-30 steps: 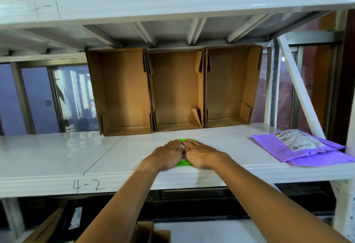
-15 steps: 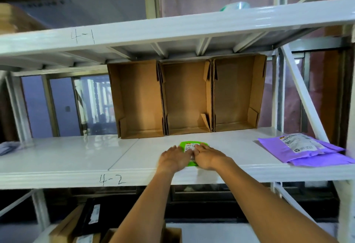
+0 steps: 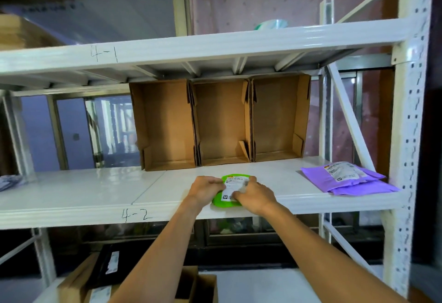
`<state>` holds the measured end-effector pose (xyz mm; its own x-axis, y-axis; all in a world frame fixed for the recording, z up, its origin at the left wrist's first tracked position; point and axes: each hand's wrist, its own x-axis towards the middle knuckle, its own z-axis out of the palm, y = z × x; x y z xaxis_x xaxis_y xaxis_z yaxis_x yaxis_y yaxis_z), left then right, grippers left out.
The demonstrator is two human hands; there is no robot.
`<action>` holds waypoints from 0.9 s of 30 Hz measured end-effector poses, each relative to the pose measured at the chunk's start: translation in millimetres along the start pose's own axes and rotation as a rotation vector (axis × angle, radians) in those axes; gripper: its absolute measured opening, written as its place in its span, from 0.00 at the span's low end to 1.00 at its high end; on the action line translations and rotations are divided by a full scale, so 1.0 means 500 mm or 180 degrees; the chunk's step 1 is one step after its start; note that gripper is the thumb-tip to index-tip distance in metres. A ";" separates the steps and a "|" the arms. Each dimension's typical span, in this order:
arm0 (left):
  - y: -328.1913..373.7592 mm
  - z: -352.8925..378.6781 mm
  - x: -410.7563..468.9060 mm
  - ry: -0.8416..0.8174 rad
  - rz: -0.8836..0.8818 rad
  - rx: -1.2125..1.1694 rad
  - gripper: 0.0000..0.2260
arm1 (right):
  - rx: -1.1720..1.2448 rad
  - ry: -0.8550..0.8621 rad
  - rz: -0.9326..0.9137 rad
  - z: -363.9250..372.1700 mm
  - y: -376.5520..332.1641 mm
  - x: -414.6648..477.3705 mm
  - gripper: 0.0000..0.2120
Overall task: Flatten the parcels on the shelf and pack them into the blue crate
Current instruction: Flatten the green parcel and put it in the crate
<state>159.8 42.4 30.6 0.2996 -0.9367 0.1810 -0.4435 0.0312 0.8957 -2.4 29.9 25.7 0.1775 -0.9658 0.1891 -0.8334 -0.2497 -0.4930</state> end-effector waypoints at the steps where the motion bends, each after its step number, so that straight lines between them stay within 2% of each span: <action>1: -0.002 0.003 -0.009 0.0093 0.0042 0.0066 0.12 | 0.0141 0.0023 -0.0005 -0.004 0.004 -0.008 0.36; 5: -0.008 0.030 -0.065 0.0713 0.0408 0.0794 0.11 | 0.0399 0.0208 -0.0075 -0.007 0.032 -0.048 0.32; 10: -0.010 0.067 -0.117 0.1216 0.0703 0.0859 0.14 | 0.0173 0.0705 -0.0347 0.005 0.051 -0.093 0.26; 12: -0.013 0.078 -0.132 0.1372 0.0588 0.0677 0.17 | 0.0058 0.0950 -0.0489 0.013 0.056 -0.111 0.25; 15: -0.031 0.090 -0.143 0.1483 0.0288 -0.0009 0.19 | 0.0062 0.1108 -0.0601 0.029 0.065 -0.134 0.23; 17: -0.044 0.092 -0.147 0.1510 0.0245 -0.0491 0.19 | 0.0571 0.1074 -0.0532 0.043 0.072 -0.143 0.23; 19: -0.053 0.091 -0.156 0.1465 0.0169 -0.0890 0.20 | 0.1478 0.1077 -0.0221 0.053 0.082 -0.146 0.23; 22: -0.072 0.096 -0.176 0.1202 0.0051 -0.1275 0.21 | 0.2491 0.0898 0.0156 0.068 0.097 -0.154 0.20; 24: -0.092 0.101 -0.187 0.0949 0.0024 -0.1510 0.20 | 0.2865 0.0591 0.0186 0.077 0.102 -0.164 0.12; 27: -0.124 0.110 -0.206 0.0687 0.0088 -0.1545 0.15 | 0.3017 0.0391 0.0153 0.096 0.120 -0.179 0.09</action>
<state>110.0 117.7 -65.8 0.4830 -0.8418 0.2408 -0.0271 0.2606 0.9651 -43.4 97.8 -61.4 0.0531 -0.9758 0.2119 -0.0584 -0.2149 -0.9749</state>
